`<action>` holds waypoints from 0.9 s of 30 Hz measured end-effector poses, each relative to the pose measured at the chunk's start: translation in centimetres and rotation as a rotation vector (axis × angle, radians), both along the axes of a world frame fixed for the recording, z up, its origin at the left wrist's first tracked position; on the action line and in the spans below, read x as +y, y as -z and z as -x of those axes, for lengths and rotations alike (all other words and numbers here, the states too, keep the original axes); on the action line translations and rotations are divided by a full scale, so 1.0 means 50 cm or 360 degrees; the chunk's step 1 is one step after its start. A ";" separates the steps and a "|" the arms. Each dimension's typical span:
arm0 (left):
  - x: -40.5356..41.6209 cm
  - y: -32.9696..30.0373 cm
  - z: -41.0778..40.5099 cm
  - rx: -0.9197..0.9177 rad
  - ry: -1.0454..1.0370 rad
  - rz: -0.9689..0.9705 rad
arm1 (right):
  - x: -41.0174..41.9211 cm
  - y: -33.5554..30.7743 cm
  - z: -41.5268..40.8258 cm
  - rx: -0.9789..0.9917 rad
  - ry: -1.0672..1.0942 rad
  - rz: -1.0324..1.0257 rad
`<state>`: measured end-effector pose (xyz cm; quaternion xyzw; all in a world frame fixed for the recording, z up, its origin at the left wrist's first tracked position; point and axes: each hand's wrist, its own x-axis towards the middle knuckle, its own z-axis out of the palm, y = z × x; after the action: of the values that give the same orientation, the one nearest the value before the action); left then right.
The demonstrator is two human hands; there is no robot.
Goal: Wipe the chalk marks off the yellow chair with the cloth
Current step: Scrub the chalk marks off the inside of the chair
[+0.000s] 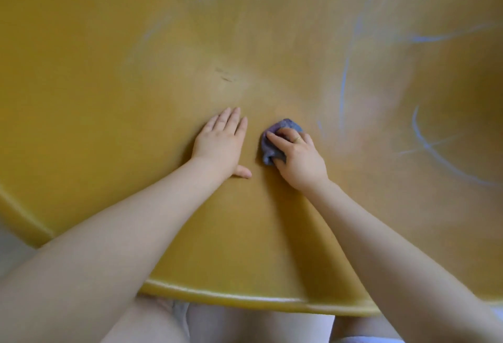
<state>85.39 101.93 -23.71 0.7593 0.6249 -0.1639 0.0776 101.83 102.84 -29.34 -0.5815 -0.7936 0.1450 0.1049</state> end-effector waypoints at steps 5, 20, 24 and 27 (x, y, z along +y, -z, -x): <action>0.027 0.014 -0.013 0.0002 -0.0154 0.0097 | 0.160 -0.032 -0.017 -0.0254 0.0162 -0.0025; 0.033 0.027 -0.044 -0.0049 -0.0324 0.0114 | -0.029 0.009 -0.075 -0.0031 -0.0420 -0.0267; 0.033 0.033 -0.050 -0.0006 -0.0345 0.0138 | 0.089 0.013 -0.115 -0.0159 -0.0168 -0.0382; 0.036 0.038 -0.049 -0.0002 -0.0350 0.0132 | 0.159 0.007 -0.141 -0.0337 0.0066 -0.0325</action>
<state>87.83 103.73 -25.62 0.6823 0.6972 -0.1796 0.1269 108.90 110.78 -29.67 -0.5960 -0.7988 -0.0008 0.0822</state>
